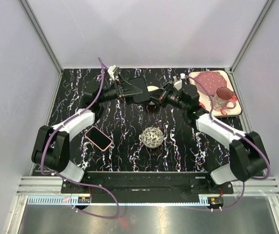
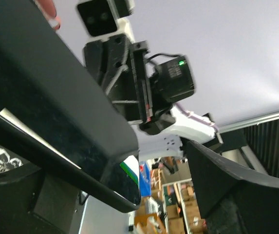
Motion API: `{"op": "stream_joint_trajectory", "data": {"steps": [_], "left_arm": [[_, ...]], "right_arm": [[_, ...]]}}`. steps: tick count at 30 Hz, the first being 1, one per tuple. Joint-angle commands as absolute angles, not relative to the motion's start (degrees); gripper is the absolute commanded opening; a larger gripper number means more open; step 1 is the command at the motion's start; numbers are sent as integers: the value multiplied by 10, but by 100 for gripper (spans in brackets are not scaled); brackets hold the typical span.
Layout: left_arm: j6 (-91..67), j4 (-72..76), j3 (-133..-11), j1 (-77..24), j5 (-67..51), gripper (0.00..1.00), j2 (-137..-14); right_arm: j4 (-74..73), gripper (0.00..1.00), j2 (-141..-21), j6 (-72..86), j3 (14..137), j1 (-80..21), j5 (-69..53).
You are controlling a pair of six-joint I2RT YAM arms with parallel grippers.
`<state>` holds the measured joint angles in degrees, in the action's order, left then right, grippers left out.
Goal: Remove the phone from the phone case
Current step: Remove the phone case from the phone.
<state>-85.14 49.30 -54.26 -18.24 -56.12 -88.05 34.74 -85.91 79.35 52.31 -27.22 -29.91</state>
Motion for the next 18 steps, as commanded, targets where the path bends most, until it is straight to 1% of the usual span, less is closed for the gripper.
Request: {"op": "stream_joint_trajectory", "data": {"steps": [1, 3, 6, 9, 10, 13, 17, 18], "left_arm": [[-730, 378, -595, -200, -611, 87, -847], [-726, 372, -604, -200, -612, 90, -851], [-706, 337, -615, -200, -612, 92, -856], [-655, 258, -629, -196, -605, 93, -853], [-615, 199, -634, -194, -597, 93, -850], [-542, 95, -650, -187, -577, 94, -839], [-488, 15, -663, -175, -547, 94, -829], [-477, 1, -665, -175, -536, 94, -828]], "right_arm": [[130, 0, -764, 649, 583, -269, -176], [79, 0, -742, 610, 598, -268, -158], [16, 0, -723, 566, 624, -265, -128], [-41, 0, -699, 524, 634, -262, -76], [-53, 0, -694, 511, 639, -261, -63], [-111, 0, -677, 461, 654, -261, -13], [-191, 0, -683, 387, 682, -262, 46], [-235, 0, -690, 354, 691, -262, 72]]}}
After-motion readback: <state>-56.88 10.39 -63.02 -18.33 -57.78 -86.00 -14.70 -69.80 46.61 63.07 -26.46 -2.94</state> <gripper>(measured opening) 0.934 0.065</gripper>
